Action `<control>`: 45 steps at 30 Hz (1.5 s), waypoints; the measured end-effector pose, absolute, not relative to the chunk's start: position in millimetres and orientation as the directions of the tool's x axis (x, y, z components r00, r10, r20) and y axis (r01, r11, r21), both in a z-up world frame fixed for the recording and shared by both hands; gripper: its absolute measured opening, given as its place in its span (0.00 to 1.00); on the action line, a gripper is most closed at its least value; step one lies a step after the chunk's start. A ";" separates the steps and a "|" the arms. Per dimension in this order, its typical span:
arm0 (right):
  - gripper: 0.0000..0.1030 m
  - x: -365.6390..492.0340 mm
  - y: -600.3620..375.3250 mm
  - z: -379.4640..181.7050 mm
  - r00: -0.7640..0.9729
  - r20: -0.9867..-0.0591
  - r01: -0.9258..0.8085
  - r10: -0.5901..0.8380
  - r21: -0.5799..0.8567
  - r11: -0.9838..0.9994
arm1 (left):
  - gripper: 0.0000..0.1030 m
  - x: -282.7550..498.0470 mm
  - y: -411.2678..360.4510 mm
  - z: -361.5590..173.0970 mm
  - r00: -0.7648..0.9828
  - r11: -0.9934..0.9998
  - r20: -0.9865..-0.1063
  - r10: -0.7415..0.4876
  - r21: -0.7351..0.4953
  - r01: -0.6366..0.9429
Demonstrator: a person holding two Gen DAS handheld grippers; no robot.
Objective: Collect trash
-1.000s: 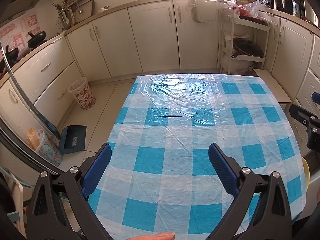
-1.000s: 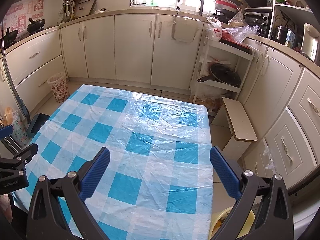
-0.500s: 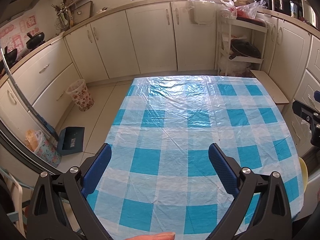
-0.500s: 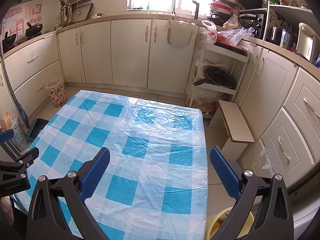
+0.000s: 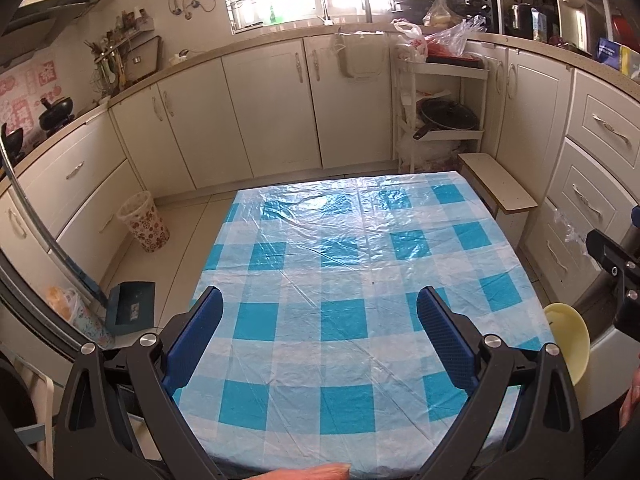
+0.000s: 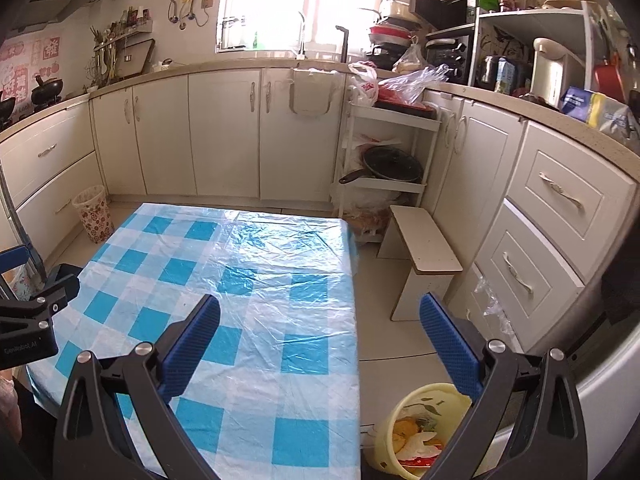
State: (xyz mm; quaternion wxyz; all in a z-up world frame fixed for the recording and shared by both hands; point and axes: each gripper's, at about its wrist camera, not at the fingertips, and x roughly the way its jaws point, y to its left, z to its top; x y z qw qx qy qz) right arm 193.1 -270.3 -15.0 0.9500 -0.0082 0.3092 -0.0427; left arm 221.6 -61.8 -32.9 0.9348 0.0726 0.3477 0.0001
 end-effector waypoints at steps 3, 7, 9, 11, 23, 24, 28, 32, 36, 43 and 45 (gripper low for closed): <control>0.93 163.5 -281.7 -3.4 0.817 -0.566 0.116 -0.111 -0.028 0.993 | 0.91 201.0 -70.2 -26.2 0.764 0.989 -0.644 0.032 0.132 0.069; 0.93 126.7 -292.7 6.6 0.816 -0.561 0.159 -0.140 -0.015 0.987 | 0.91 172.9 -75.9 -17.0 0.770 0.989 -0.639 0.006 0.117 0.090; 0.93 111.1 -296.9 10.2 0.812 -0.563 0.177 -0.150 -0.007 0.984 | 0.91 160.1 -78.5 -12.0 0.775 0.988 -0.632 0.000 0.117 0.096; 0.93 96.4 -298.9 13.7 0.808 -0.565 0.193 -0.164 -0.010 0.981 | 0.91 147.0 -79.9 -6.8 0.780 0.988 -0.626 -0.012 0.114 0.106; 0.93 30.2 -298.4 28.3 0.801 -0.561 0.247 -0.210 -0.009 0.969 | 0.92 87.7 -82.0 16.7 0.795 0.984 -0.605 -0.049 0.106 0.141; 0.93 26.8 -298.6 29.2 0.802 -0.559 0.251 -0.212 -0.007 0.968 | 0.92 84.2 -83.0 18.1 0.796 0.984 -0.603 -0.051 0.107 0.143; 0.93 16.6 -299.7 30.9 0.804 -0.553 0.261 -0.216 0.001 0.965 | 0.92 71.2 -84.7 23.7 0.801 0.982 -0.596 -0.057 0.112 0.153; 0.93 11.1 -298.4 34.5 0.812 -0.542 0.261 -0.217 0.005 0.965 | 0.92 61.8 -85.2 28.5 0.806 0.982 -0.589 -0.059 0.113 0.154; 0.93 7.5 -295.8 37.6 0.818 -0.533 0.259 -0.217 0.004 0.966 | 0.92 56.2 -85.2 31.4 0.810 0.982 -0.584 -0.059 0.113 0.154; 0.93 4.7 -292.0 37.2 0.816 -0.537 0.256 -0.217 -0.001 0.967 | 0.92 52.9 -85.3 32.6 0.810 0.981 -0.584 -0.061 0.113 0.155; 0.93 4.9 -291.4 37.3 0.815 -0.538 0.254 -0.217 -0.005 0.967 | 0.92 52.1 -85.2 33.0 0.810 0.982 -0.583 -0.061 0.111 0.154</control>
